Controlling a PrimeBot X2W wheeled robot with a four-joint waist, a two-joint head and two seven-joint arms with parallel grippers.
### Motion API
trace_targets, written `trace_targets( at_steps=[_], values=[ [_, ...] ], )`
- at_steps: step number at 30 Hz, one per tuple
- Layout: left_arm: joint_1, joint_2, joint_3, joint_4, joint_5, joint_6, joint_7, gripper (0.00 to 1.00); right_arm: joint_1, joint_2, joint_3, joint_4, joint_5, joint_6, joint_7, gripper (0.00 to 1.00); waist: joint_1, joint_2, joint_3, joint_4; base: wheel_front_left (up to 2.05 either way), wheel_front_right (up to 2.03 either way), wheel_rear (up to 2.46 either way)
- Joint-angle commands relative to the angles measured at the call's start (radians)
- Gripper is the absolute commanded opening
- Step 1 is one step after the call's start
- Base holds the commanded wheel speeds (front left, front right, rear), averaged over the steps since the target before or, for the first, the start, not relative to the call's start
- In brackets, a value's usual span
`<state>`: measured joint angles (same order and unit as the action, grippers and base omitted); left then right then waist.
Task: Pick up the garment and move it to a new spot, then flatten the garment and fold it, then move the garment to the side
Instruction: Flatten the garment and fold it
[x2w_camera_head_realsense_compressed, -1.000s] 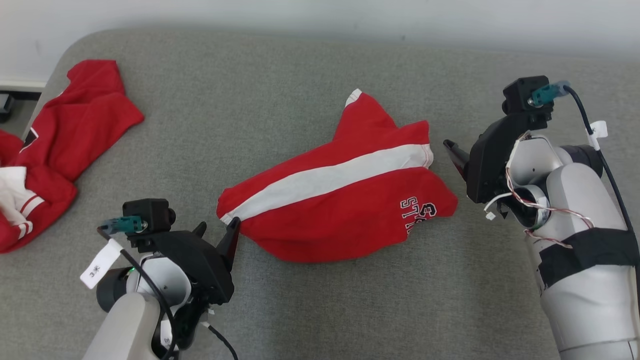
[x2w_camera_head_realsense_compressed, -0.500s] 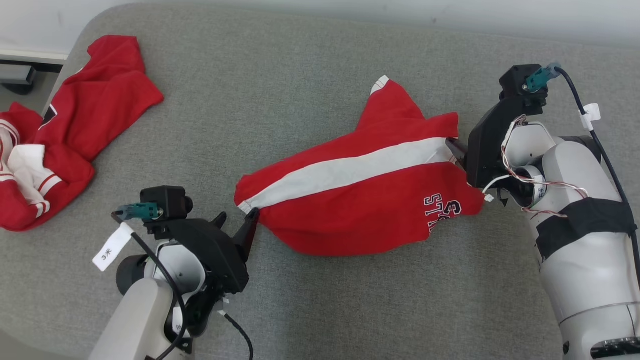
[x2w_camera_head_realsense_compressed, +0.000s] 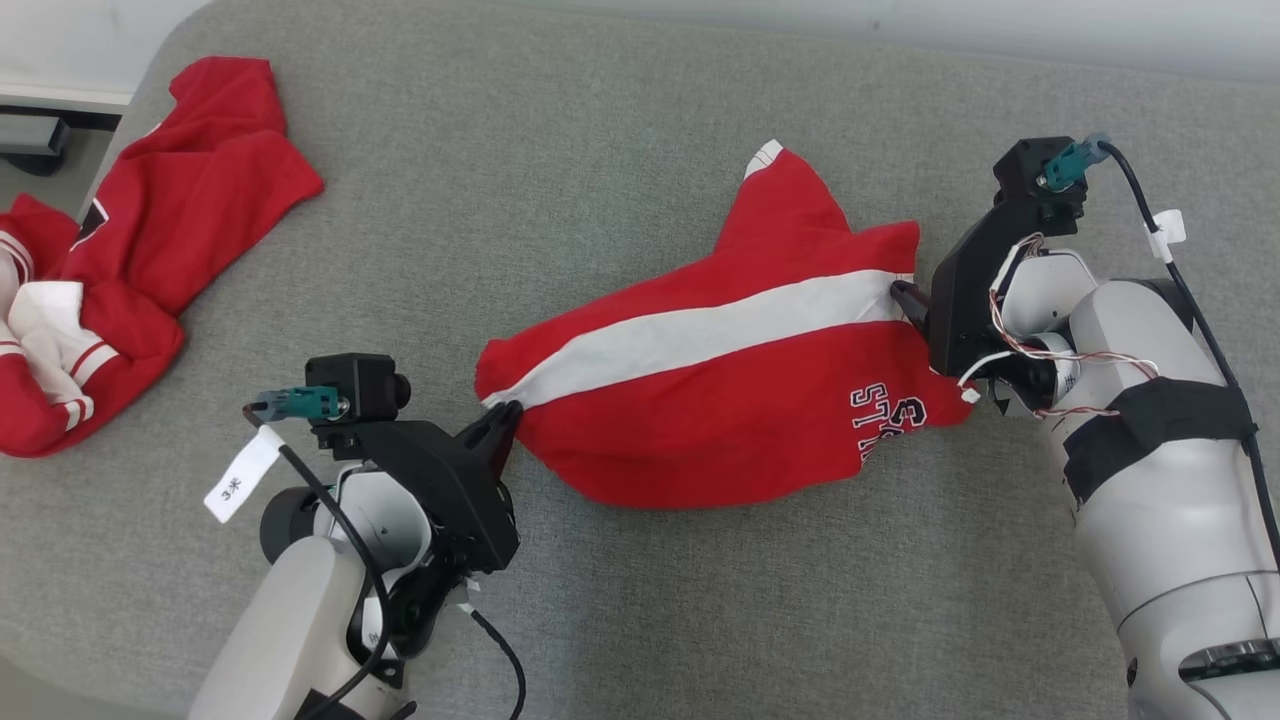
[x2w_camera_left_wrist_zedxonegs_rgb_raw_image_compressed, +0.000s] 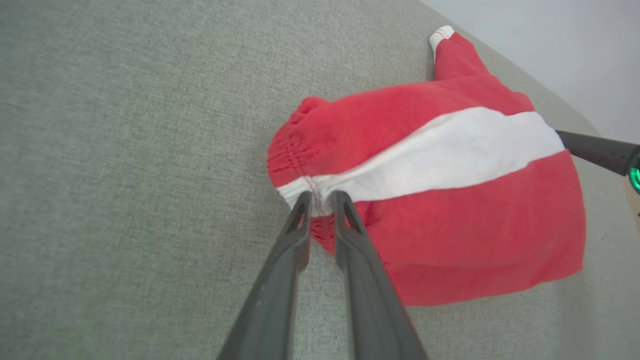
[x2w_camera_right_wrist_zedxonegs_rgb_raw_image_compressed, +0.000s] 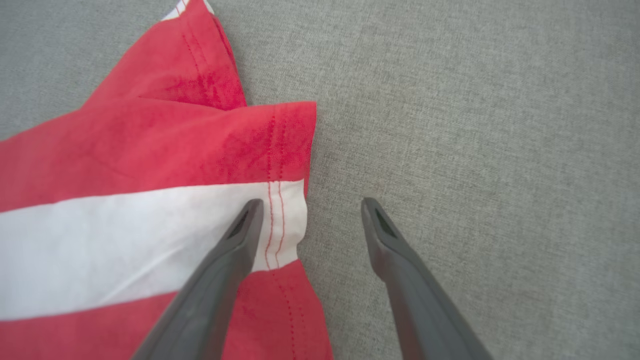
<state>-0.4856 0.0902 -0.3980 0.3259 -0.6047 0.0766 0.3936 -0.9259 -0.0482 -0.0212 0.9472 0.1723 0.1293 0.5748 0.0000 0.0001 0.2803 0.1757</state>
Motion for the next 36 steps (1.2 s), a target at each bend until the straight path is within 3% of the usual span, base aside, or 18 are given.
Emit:
trace_targets(
  at_steps=[1, 12, 23, 24, 25, 32, 36],
  values=[
    [-0.015, 0.001, -0.002, 0.003, -0.013, -0.009, -0.007, 0.00, -0.015, -0.005, 0.003, 0.013, 0.005, 0.003, -0.011, 1.00, 0.0000, -0.0001, 0.004, -0.002, 0.00, 0.00, 0.00],
    [-0.013, 0.007, -0.013, 0.012, -0.019, -0.016, -0.009, 0.00, -0.053, -0.004, 0.031, 0.076, 0.035, 0.003, -0.103, 1.00, 0.0000, -0.0001, 0.019, 0.002, 0.00, 0.00, 0.00],
    [-0.005, 0.026, 0.000, 0.022, -0.015, 0.014, -0.009, 0.00, -0.076, -0.005, 0.071, 0.138, 0.079, 0.003, -0.156, 1.00, 0.0000, -0.0001, 0.007, -0.005, 0.00, 0.00, 0.00],
    [-0.002, 0.033, 0.002, 0.021, -0.007, 0.023, -0.010, 0.94, -0.078, -0.005, 0.073, 0.143, 0.081, 0.003, -0.159, 1.00, 0.0000, -0.0001, 0.006, -0.005, 0.00, 0.00, 0.00],
    [0.002, 0.037, 0.006, 0.019, -0.004, 0.031, -0.009, 1.00, -0.081, -0.005, 0.075, 0.149, 0.084, 0.003, -0.163, 1.00, 0.0000, -0.0001, 0.005, -0.006, 0.00, 0.00, 0.00],
    [0.024, 0.042, 0.018, 0.005, -0.037, 0.033, 0.014, 1.00, -0.099, -0.005, 0.087, 0.185, 0.091, 0.003, -0.180, 1.00, 0.0000, -0.0001, 0.001, -0.006, 0.00, 0.00, 0.00],
    [0.019, 0.032, 0.028, 0.012, -0.073, 0.009, 0.005, 1.00, -0.112, -0.005, 0.110, 0.201, 0.104, 0.003, -0.187, 1.00, 0.0000, -0.0001, 0.007, -0.011, 0.00, 0.00, 0.00]
  ],
)
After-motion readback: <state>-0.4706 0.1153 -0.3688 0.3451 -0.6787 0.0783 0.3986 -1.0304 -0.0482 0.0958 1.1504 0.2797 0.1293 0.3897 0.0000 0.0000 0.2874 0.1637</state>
